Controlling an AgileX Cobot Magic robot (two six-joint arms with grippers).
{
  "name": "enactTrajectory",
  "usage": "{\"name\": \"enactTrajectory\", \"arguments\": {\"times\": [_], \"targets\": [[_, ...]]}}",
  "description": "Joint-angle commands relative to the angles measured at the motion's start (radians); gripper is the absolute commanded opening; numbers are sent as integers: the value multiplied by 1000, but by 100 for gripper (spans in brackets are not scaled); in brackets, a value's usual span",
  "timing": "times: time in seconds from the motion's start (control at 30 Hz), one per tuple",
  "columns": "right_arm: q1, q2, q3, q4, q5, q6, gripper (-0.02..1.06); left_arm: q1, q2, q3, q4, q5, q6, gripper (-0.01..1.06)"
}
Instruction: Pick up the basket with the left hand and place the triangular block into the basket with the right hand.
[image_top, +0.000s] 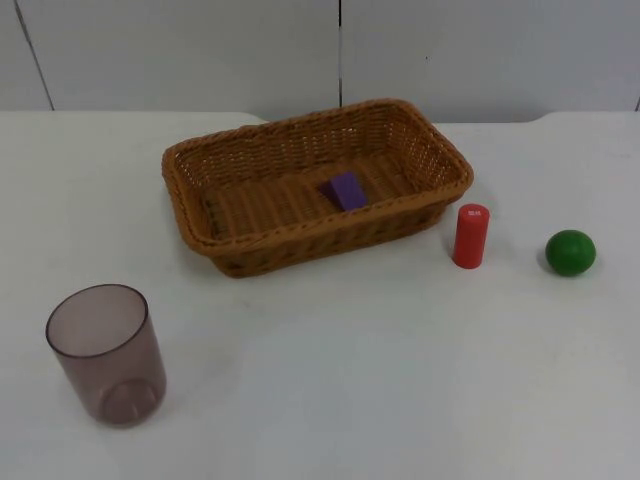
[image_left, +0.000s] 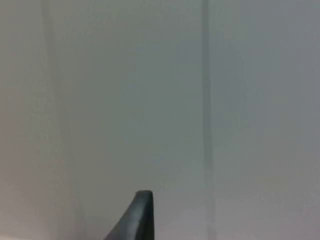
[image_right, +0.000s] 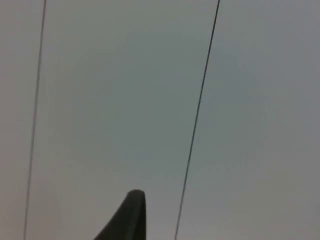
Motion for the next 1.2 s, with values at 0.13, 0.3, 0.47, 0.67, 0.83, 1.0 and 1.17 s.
{"name": "enactTrajectory", "arguments": {"times": [0.13, 0.3, 0.47, 0.67, 0.83, 1.0, 1.17], "targets": [[1, -55, 0, 48, 28, 9, 105, 115, -113, 1, -160, -78, 196, 105], [1, -100, -7, 39, 126, -11, 105, 118, -145, 1, -259, 34, 288, 105], [3, -157, -7, 37, 200, 6, 105, 118, -213, 56, -438, 58, 409, 105], [16, -157, -20, 94, 329, 8, 105, 99, -322, 119, -499, 75, 428, 105], [29, -157, -20, 137, 362, 5, 105, 51, -326, 139, -518, 138, 454, 105], [29, -157, -20, 121, 391, 10, 105, -28, -326, 171, -572, 118, 467, 105], [29, -157, -20, 89, 393, 41, 105, -35, -326, 181, -512, 163, 431, 105]]}}
